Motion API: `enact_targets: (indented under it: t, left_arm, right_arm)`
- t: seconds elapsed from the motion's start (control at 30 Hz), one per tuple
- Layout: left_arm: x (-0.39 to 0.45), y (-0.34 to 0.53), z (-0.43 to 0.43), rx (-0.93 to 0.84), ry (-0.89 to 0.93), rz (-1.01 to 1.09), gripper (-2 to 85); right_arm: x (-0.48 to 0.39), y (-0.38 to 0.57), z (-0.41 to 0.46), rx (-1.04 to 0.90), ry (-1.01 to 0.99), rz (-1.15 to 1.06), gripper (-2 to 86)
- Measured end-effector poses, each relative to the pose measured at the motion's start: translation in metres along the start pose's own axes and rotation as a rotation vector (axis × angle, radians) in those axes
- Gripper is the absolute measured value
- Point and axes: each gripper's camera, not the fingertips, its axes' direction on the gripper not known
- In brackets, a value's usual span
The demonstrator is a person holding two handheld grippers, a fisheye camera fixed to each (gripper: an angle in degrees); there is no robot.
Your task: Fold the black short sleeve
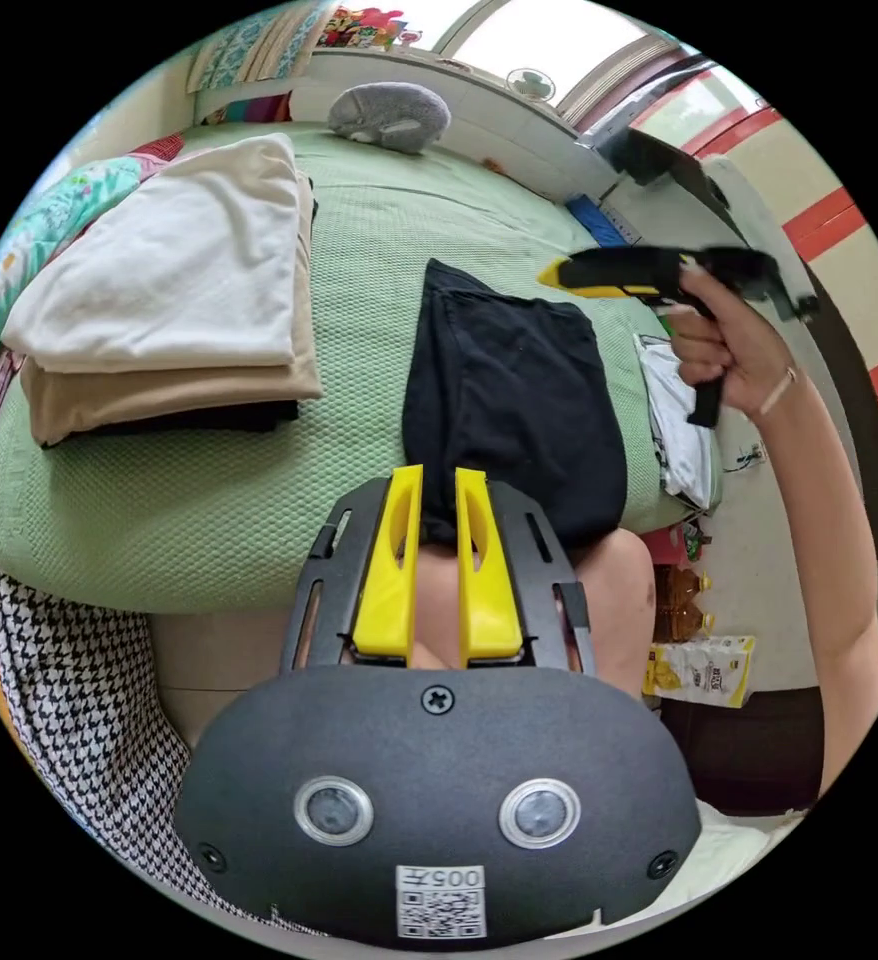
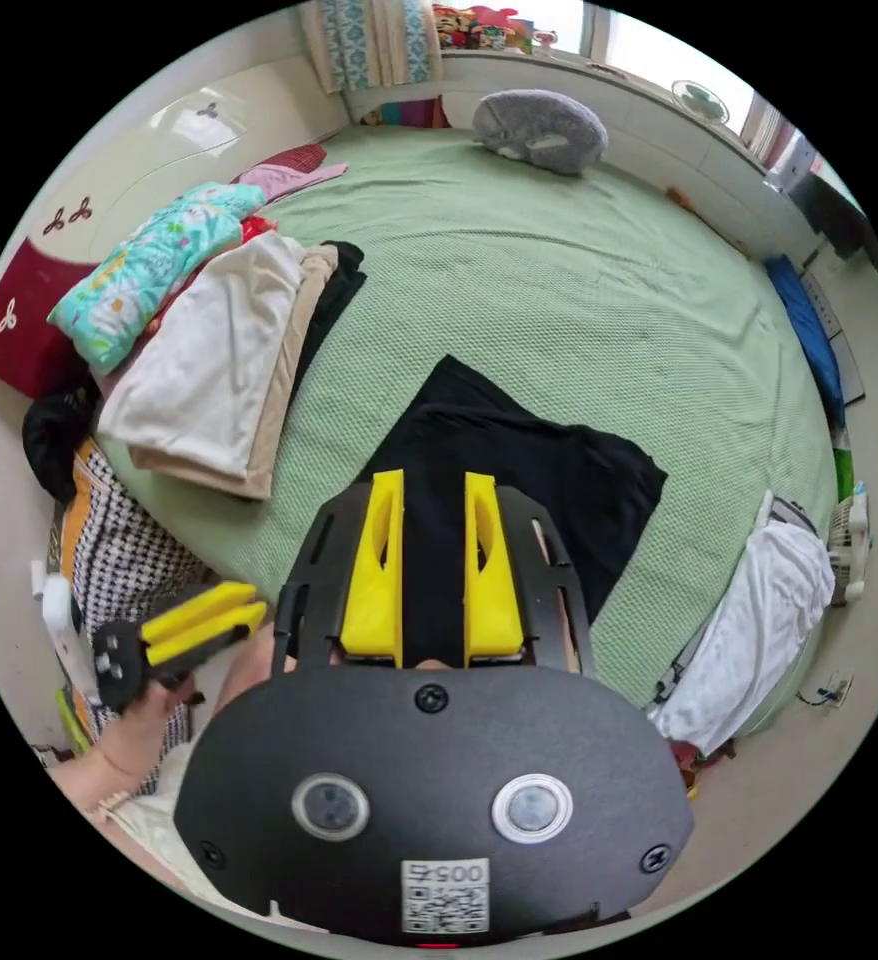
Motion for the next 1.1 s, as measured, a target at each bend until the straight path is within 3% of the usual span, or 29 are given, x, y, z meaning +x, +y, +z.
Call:
enact_targets:
  t: [0.27,0.47,0.6,0.97,1.1]
  left_arm:
    - [0.005,-0.004,0.033,-0.103,-0.026,0.15,9.1]
    - [0.003,-0.008,0.065,-0.2,-0.103,0.176,8.4]
    - [-0.001,-0.007,0.066,-0.21,-0.135,0.165,7.1]
    - [-0.004,0.004,0.043,-0.112,-0.251,0.221,0.5]
    - [-0.01,0.003,0.025,-0.077,-0.188,0.208,0.2]
  right_arm:
    - [0.005,0.147,0.009,-0.023,0.168,-0.009,10.1]
    - [-0.017,0.196,0.05,-0.091,0.172,0.002,11.5]
    - [-0.035,0.202,0.081,-0.129,0.285,-0.026,11.7]
    - [-0.025,0.205,0.093,-0.041,0.182,0.185,-0.6]
    - [-0.023,0.221,0.079,-0.051,0.161,0.173,-1.5]
